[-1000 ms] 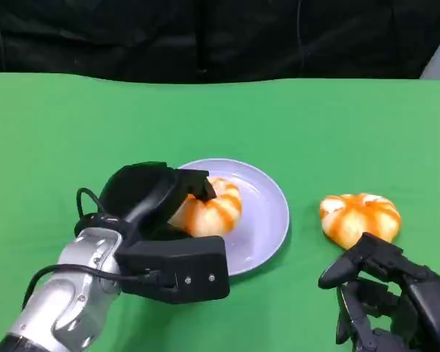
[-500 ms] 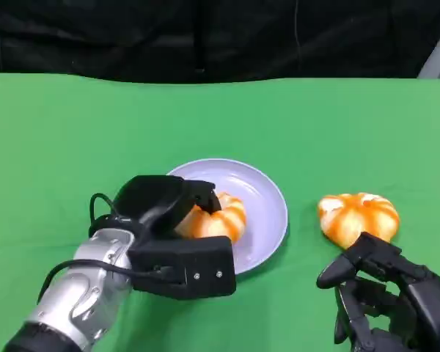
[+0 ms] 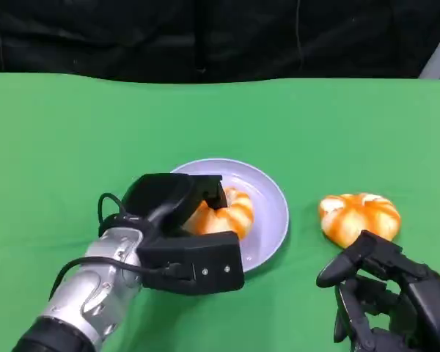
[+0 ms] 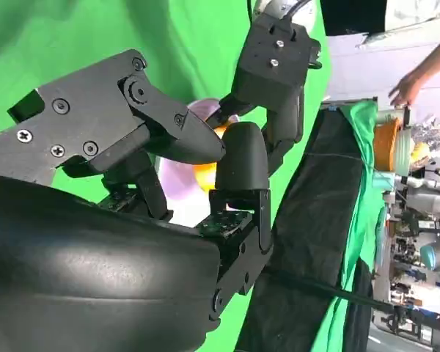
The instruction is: Grasp the bread from the table and place it into the plate.
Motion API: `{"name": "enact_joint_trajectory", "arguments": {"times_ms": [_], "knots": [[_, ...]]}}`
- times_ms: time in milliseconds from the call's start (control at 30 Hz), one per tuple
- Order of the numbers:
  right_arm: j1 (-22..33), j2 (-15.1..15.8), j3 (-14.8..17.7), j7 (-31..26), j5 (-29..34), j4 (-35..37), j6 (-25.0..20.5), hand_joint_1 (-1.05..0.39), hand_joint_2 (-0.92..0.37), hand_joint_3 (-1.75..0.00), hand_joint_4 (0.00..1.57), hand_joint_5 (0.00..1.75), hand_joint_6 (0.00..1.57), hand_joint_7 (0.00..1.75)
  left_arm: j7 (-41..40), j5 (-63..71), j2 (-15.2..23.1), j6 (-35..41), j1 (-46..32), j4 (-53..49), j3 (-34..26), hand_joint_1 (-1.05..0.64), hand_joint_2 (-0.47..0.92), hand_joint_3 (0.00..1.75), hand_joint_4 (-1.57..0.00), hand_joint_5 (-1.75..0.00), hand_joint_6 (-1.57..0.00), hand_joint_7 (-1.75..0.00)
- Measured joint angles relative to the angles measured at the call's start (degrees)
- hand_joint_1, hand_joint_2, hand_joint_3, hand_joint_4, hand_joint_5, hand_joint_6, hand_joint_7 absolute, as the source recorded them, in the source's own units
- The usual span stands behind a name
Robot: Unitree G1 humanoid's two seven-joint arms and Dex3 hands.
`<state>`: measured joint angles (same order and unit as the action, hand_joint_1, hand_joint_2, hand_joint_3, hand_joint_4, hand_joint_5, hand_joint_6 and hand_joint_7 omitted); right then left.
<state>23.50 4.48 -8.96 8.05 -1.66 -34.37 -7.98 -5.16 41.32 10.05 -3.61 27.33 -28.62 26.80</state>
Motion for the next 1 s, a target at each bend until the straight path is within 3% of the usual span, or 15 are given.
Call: {"name": "enact_joint_trajectory", "arguments": {"times_ms": [300,333,367,433,533,1000], "knots": [[0.01,0.0,-0.06,0.0,0.0,-0.04,-0.01,-0.07,-0.68,-1.03,0.74,1.75,0.64,1.59,-0.45,-0.01,0.07,-0.18,0.0,-0.22,0.02,-0.07,0.77,0.52,-0.77,-1.75,-0.72,-1.4],[0.01,0.0,-0.06,0.0,0.0,-0.04,-0.02,-0.07,-0.67,-1.03,0.73,1.75,0.64,1.58,-0.46,-0.01,0.07,-0.19,0.0,-0.22,0.03,-0.55,0.86,0.57,-0.33,-0.85,-0.45,-0.66],[0.01,0.0,-0.09,-0.01,0.0,-0.04,-0.04,-0.07,-0.67,-1.03,0.73,1.75,0.63,1.58,-0.35,0.08,0.32,-0.37,0.05,-0.27,0.28,-0.71,0.89,0.59,-0.2,-0.5,-0.38,-0.36],[0.02,0.0,-0.21,-0.01,0.0,-0.11,-0.18,-0.08,-0.67,-1.03,0.73,1.75,0.63,1.59,0.99,0.77,1.6,-1.24,0.18,-0.72,1.27,-0.85,0.91,0.61,-0.09,-0.2,-0.33,-0.12],[0.09,0.0,-0.3,-0.08,0.0,-0.15,-0.25,-0.08,-0.67,-1.03,0.73,1.75,0.63,1.59,2.3,1.33,2.82,-1.64,0.19,-1.55,2.01,-0.88,0.92,0.61,-0.07,-0.12,-0.32,-0.05],[0.09,0.01,-0.46,-0.18,0.0,-0.16,-0.29,-0.08,-0.67,-1.03,0.73,1.75,0.63,1.59,2.33,1.34,3.16,-2.01,0.19,-1.68,2.02,-0.89,0.92,0.61,-0.09,-0.08,-0.33,-0.02]]}}
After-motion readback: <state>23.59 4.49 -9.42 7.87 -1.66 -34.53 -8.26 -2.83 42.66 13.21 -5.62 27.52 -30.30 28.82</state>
